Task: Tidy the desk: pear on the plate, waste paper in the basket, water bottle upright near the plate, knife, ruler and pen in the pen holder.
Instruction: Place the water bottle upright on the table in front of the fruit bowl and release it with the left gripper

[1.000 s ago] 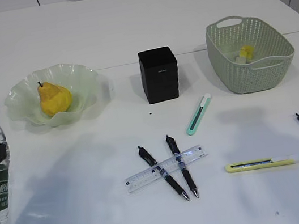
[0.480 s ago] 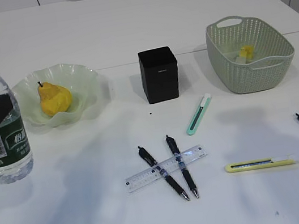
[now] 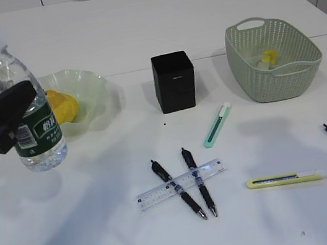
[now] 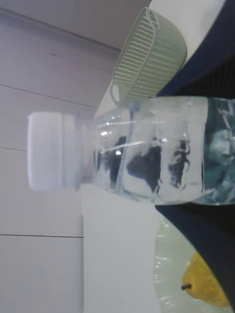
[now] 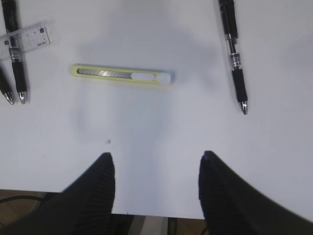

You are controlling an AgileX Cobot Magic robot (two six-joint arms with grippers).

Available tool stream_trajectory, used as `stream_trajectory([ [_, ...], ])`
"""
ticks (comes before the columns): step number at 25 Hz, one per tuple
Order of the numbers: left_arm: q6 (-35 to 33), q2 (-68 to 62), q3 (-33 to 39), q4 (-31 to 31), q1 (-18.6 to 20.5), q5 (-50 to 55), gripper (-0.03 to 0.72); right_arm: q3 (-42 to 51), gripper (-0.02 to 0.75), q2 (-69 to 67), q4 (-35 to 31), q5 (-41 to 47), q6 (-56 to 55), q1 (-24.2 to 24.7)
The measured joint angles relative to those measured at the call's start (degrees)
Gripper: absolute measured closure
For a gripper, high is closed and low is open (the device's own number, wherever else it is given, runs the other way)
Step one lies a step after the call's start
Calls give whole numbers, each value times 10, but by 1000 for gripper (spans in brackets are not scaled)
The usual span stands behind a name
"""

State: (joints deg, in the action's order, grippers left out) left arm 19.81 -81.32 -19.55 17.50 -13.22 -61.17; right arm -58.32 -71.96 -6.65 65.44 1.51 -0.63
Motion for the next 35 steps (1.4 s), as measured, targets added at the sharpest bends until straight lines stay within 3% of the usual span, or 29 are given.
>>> stream_trajectory([
  [8, -2, -72, 0, 6, 0, -6, 314, 0, 328, 0, 0, 0, 1, 0],
  [13, -53, -100, -8, 25, 0, -6, 314, 0, 328, 0, 1, -2, 1, 0],
  [21, -74, -180, -78, 69, 0, -8, 316, 0, 328, 0, 11, -5, 3, 0],
  [35, -76, -312, -147, 75, 0, -32, 317, 0, 328, 0, 14, -6, 3, 0],
])
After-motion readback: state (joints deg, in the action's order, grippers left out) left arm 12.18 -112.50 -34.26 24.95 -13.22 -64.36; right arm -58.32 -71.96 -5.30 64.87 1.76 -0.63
